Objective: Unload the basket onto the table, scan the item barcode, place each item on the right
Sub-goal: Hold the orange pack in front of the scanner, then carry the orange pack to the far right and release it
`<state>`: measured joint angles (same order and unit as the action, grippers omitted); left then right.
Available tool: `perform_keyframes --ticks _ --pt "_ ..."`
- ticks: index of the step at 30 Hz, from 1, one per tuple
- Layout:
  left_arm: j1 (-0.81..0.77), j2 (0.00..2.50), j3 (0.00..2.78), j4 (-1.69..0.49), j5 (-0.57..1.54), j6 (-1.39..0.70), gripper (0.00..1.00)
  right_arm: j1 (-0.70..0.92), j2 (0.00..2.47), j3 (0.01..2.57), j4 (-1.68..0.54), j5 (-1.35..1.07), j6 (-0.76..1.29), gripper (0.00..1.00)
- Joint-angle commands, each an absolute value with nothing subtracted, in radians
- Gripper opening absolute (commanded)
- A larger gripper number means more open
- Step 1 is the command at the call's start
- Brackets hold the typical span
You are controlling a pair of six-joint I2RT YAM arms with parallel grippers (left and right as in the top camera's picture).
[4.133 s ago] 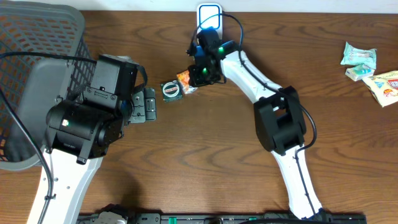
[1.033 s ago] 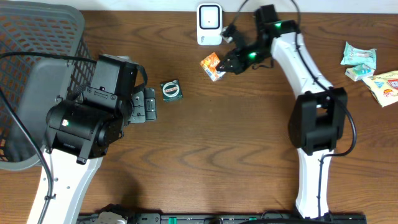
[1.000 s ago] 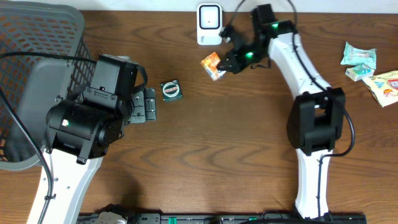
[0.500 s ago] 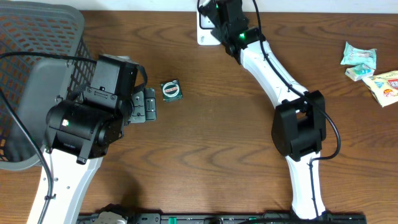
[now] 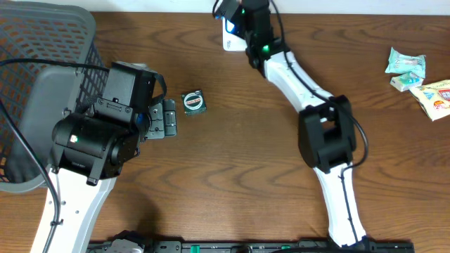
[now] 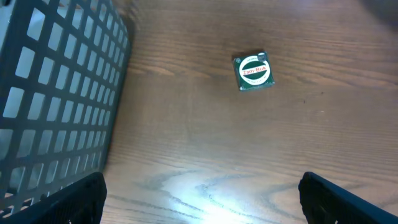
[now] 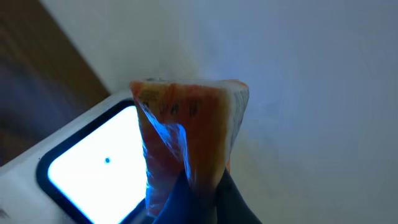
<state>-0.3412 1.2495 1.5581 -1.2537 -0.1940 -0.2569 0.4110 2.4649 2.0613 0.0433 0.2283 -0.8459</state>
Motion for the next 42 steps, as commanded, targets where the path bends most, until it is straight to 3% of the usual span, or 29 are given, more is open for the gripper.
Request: perform_keyframes --ticks 1,11,18,31,35,42 --pt "-0.336 1.254 1.566 -1.256 -0.211 -0.248 0.98 0.419 2.473 2.068 0.079 0.254 -0.868 0.01" --pt "-0.336 1.254 1.566 -1.256 -0.211 -0.248 0.98 0.413 2.452 2.068 0.160 0.378 -0.868 0.01" --pt "-0.336 1.254 1.566 -1.256 -0.211 -0.248 0.98 0.318 2.313 2.068 0.018 0.383 -0.638 0.01" --pt "-0.336 1.254 1.566 -1.256 -0.211 -0.248 0.98 -0.120 2.143 2.068 -0.520 0.383 -0.329 0.02" --pt "-0.336 1.254 1.566 -1.256 -0.211 -0.248 0.98 -0.263 2.159 2.066 -0.603 0.339 -0.166 0.02" --pt "-0.336 1.254 1.566 -1.256 -0.211 -0.248 0.98 -0.428 2.185 2.066 -0.706 0.148 -0.052 0.01"
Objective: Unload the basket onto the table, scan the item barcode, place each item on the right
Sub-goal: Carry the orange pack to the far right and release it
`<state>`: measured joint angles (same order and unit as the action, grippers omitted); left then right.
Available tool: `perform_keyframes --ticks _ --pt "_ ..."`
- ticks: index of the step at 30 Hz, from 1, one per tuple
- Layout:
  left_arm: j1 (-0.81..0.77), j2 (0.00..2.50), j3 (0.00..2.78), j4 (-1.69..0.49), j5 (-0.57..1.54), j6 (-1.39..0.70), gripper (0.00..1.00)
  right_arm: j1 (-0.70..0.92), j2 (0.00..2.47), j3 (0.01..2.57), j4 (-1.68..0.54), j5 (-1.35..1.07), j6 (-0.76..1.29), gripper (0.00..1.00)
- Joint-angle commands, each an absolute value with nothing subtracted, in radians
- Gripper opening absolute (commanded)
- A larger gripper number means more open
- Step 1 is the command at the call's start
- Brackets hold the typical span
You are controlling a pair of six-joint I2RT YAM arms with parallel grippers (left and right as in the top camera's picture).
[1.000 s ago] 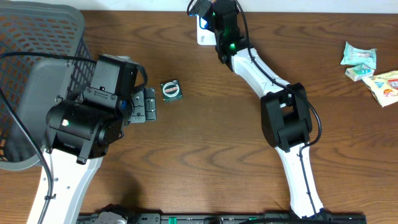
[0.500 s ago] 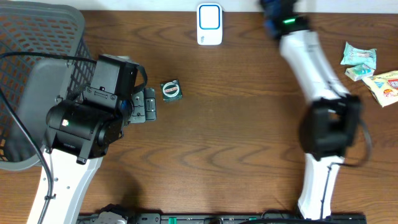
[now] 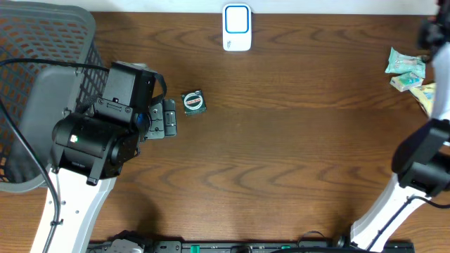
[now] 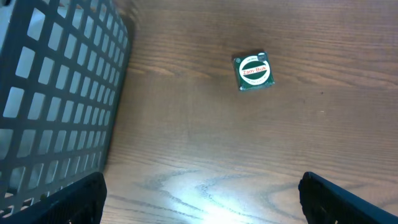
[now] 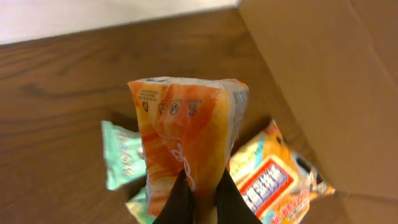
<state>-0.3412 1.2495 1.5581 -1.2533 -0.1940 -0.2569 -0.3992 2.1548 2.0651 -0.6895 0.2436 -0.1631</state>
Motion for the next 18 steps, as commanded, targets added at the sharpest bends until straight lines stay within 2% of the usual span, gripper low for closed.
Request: perform_keyframes --ticks 1,9,11,18 --pt "-0.336 1.254 1.566 -1.256 -0.211 -0.247 0.98 -0.441 2.190 2.066 -0.714 0.148 -0.035 0.02" --pt "-0.336 1.254 1.566 -1.256 -0.211 -0.248 0.98 -0.497 2.260 2.066 -0.737 0.147 -0.007 0.03" --pt "-0.336 1.254 1.566 -1.256 -0.211 -0.248 0.98 -0.499 2.277 2.066 -0.737 0.147 -0.007 0.11" --pt "-0.336 1.254 1.566 -1.256 -0.211 -0.248 0.98 -0.498 2.308 2.066 -0.741 0.148 -0.007 0.06"
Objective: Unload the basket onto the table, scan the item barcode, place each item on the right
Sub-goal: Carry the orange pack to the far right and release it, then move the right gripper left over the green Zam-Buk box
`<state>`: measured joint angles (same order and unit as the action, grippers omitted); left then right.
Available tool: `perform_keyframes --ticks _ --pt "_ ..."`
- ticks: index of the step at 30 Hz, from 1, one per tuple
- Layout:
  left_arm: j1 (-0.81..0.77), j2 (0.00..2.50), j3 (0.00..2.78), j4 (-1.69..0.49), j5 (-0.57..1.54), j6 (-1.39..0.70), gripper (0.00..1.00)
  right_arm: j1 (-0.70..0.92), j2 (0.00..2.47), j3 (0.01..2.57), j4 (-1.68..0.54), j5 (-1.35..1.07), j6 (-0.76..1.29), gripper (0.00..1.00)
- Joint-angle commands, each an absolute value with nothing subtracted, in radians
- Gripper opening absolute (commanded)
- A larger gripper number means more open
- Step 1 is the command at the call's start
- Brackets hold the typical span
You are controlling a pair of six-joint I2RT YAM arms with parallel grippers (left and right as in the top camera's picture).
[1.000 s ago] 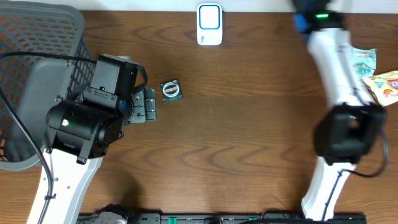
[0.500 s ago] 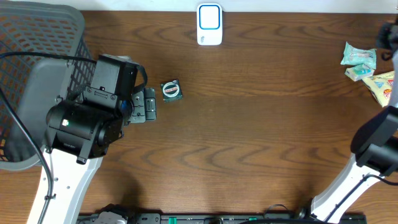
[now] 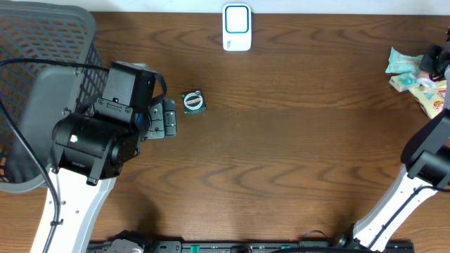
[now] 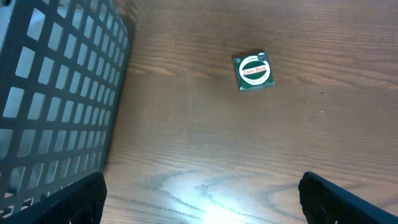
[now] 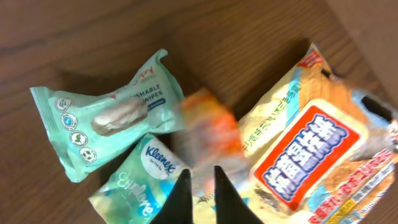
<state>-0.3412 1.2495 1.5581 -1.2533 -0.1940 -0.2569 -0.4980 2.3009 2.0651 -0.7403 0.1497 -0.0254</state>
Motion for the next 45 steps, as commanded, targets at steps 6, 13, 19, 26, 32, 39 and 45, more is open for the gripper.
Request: perform_keyframes --ticks 6,13,19,26,32,39,45 --pt "-0.336 1.254 1.566 -1.256 -0.211 -0.248 0.98 -0.493 2.281 2.067 -0.753 0.147 -0.007 0.32" --pt "-0.336 1.254 1.566 -1.256 -0.211 -0.248 0.98 -0.455 2.186 2.067 -0.749 -0.144 0.012 0.40" --pt "-0.336 1.254 1.566 -1.256 -0.211 -0.248 0.98 -0.387 2.173 2.066 -0.762 -0.736 0.056 0.49" --pt "-0.336 1.254 1.566 -1.256 -0.211 -0.248 0.98 -0.192 2.179 2.066 -0.860 -0.803 0.048 0.59" --pt "-0.336 1.254 1.566 -1.256 -0.211 -0.247 0.98 0.036 2.179 2.056 -0.899 -0.582 0.044 0.80" --pt "-0.336 1.254 1.566 -1.256 -0.211 -0.248 0.98 0.294 2.179 1.982 -0.789 -0.369 0.072 0.97" --pt "-0.336 1.254 1.566 -1.256 -0.211 -0.248 0.97 0.443 2.179 1.874 -0.588 -0.279 0.173 0.99"
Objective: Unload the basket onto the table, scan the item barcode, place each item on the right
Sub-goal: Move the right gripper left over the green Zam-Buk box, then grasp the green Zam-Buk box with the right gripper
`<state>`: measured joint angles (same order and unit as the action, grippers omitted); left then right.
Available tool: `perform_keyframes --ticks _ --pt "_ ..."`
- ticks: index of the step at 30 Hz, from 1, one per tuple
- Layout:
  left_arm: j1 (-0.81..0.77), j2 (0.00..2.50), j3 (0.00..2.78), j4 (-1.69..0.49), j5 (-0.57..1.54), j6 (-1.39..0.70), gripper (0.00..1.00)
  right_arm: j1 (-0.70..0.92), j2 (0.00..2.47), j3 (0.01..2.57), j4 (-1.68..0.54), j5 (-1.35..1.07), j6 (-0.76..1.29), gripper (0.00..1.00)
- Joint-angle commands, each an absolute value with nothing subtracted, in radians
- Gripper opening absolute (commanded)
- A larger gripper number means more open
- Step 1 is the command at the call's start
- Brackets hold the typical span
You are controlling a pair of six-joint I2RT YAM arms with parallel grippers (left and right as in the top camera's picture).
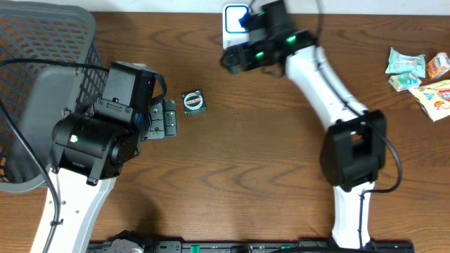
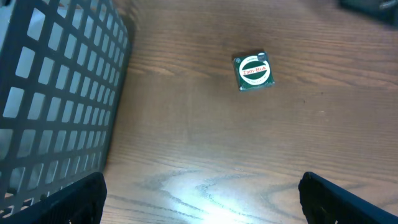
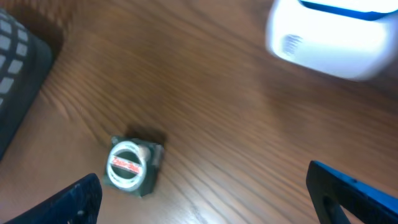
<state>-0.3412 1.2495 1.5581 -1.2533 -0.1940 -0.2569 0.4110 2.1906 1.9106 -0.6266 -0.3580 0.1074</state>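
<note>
A small green Zam-Buk box (image 1: 193, 102) lies flat on the wooden table, also seen in the left wrist view (image 2: 254, 71) and the right wrist view (image 3: 130, 165). The white scanner with a blue screen (image 1: 237, 27) stands at the table's far edge, blurred in the right wrist view (image 3: 329, 37). My right gripper (image 1: 234, 60) hovers between scanner and box, open and empty (image 3: 214, 199). My left gripper (image 1: 166, 118) rests just left of the box, open, nothing between its fingers (image 2: 202, 202).
A dark mesh basket (image 1: 42, 77) fills the left end of the table, its wall close in the left wrist view (image 2: 56, 93). Several snack and tissue packets (image 1: 411, 70) lie at the far right, an orange one (image 1: 437, 65) among them.
My right gripper was over the packet pile at the far right; it now hangs open and empty near the scanner, above the green box. The orange packet lies in the pile. The left arm is unchanged.
My right gripper first held an orange packet up at the scanner's screen. Then it held the packet over the pile at the far right, and then the packet showed blurred among the pile. Now the gripper is empty near the green box. The left arm never moved.
</note>
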Motion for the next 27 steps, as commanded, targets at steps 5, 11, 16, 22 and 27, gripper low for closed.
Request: perform_keyframes --ticks 5,11,16,22,27 --pt "-0.336 1.254 1.566 -1.256 -0.211 -0.248 0.98 0.543 2.179 1.809 -0.450 -0.278 0.183 0.99" --pt "-0.336 1.254 1.566 -1.256 -0.211 -0.247 0.98 0.643 2.179 1.764 -0.403 -0.062 0.208 0.99" --pt "-0.336 1.254 1.566 -1.256 -0.211 -0.248 0.98 0.690 2.179 1.733 -0.387 0.028 0.258 0.99" --pt "-0.336 1.254 1.566 -1.256 -0.211 -0.248 0.98 0.718 2.179 1.677 -0.333 0.028 0.293 0.99" --pt "-0.336 1.254 1.566 -1.256 -0.211 -0.248 0.98 0.732 2.179 1.623 -0.270 0.054 0.315 0.99"
